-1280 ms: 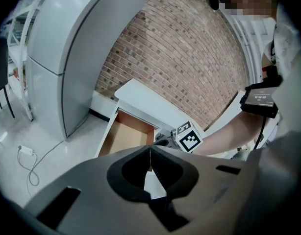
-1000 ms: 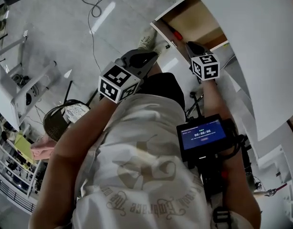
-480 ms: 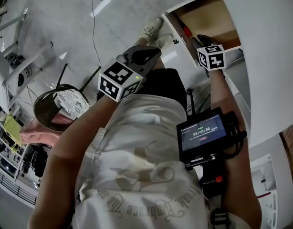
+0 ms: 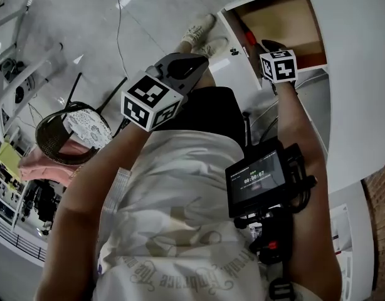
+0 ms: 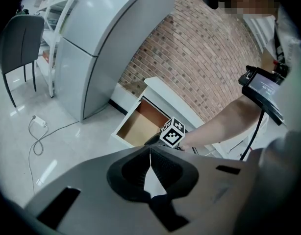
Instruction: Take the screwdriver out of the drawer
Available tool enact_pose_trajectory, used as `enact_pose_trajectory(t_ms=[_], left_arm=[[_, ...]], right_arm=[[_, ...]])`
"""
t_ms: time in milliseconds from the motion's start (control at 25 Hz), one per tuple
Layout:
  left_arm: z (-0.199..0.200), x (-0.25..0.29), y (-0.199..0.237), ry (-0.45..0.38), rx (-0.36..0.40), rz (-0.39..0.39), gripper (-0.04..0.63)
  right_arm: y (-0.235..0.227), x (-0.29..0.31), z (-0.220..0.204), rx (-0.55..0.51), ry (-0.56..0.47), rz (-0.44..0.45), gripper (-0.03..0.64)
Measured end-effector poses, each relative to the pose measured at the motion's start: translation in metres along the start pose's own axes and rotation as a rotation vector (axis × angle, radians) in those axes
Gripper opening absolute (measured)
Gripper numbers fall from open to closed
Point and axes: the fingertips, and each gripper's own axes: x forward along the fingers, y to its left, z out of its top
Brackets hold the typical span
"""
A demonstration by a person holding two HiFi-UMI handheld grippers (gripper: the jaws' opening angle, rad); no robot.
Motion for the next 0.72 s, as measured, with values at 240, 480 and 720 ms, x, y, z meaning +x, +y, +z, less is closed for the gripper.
enact_pose_trajectory(t_ms=[240, 480, 720], left_arm=[[-0.01, 0.026, 0.015, 0.023, -0.028, -0.003, 0.023], [-0.011, 0.04, 0.012, 0.043, -0.063, -0.03, 0.024], [-0.012, 0.043, 0.004, 0.05, -0.066, -0.048, 0.023]], right_arm=[[-0.014, 0.032, -0.006, 0.008, 0.053, 0.025, 0.104], [-0.012, 0.048, 0.0, -0.038, 0.058, 0.067, 0.104], [-0.008, 0.057, 0.004, -0.081, 0.078, 0.071, 0.104]])
